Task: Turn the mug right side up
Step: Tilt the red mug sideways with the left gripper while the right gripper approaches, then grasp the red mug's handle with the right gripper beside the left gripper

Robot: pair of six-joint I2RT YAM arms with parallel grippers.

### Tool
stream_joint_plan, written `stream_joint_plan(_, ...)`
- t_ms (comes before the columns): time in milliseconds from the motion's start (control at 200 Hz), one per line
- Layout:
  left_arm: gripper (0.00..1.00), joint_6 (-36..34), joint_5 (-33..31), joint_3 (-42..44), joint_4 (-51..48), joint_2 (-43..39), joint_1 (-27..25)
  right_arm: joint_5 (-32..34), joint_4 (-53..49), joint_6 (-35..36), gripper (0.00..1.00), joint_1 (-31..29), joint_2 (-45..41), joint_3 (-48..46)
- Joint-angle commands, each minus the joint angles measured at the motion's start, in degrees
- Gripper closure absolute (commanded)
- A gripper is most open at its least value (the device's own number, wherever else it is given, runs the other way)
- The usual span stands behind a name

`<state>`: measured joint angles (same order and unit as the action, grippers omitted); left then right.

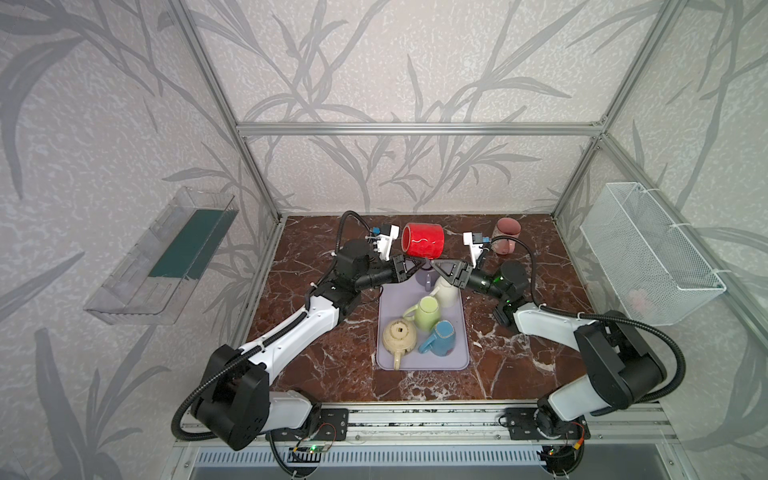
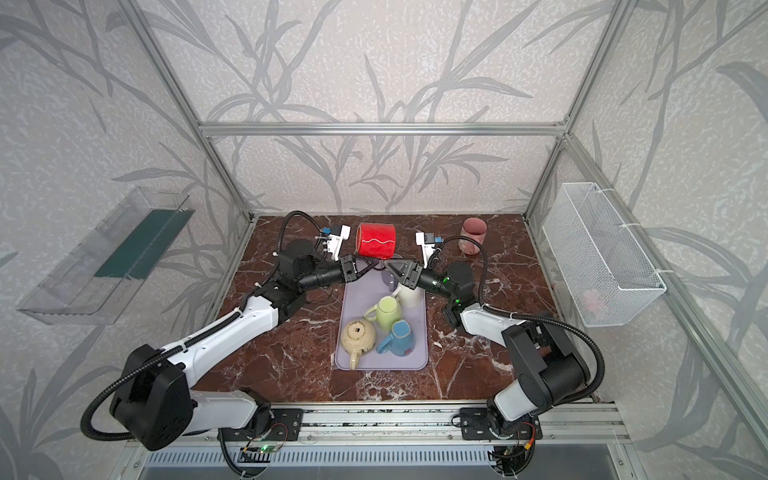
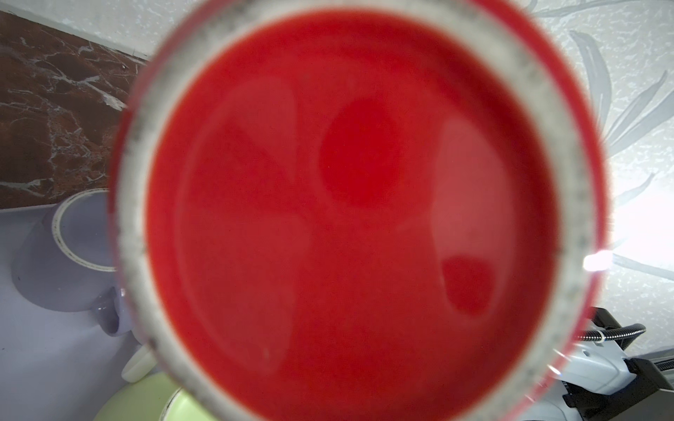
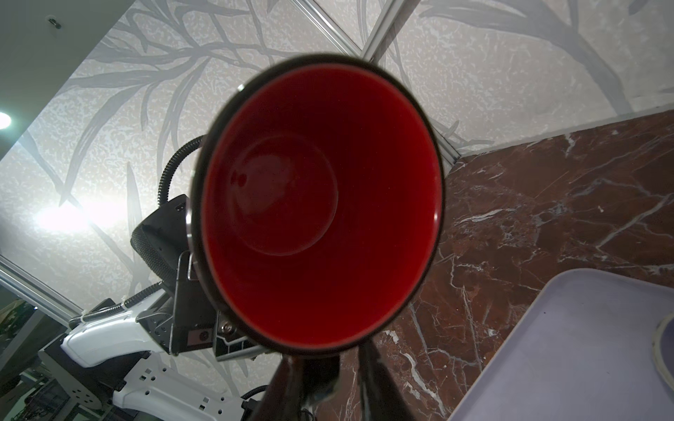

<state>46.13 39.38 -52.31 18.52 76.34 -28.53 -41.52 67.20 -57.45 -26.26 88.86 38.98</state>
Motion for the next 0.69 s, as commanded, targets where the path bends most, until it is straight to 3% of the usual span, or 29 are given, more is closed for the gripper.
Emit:
stream_joint_plan(0, 1.0, 0.0, 1.8, -3.5, 7.0, -0.2, -0.7, -0.7, 3.7, -1.5, 0.75, -0.3, 0.9, 2.3)
stream_joint_plan(265, 1.0, 0.2, 2.1, -4.5, 8.1, 1.6, -1.5, -0.6, 6.7, -3.5, 0.79, -0.8, 3.2, 3.5)
stream_joint_plan(460, 1.0, 0.1, 2.2, -4.0, 8.5, 2.0, -1.8, 0.1, 8.5, -4.4, 1.0, -0.7, 4.0, 3.3)
stream_joint_plan(690, 1.0, -0.7, 2.2, -3.3, 8.1, 1.9, -1.7, 0.7, 9.6, -5.4, 1.0, -0.6, 4.2, 3.0)
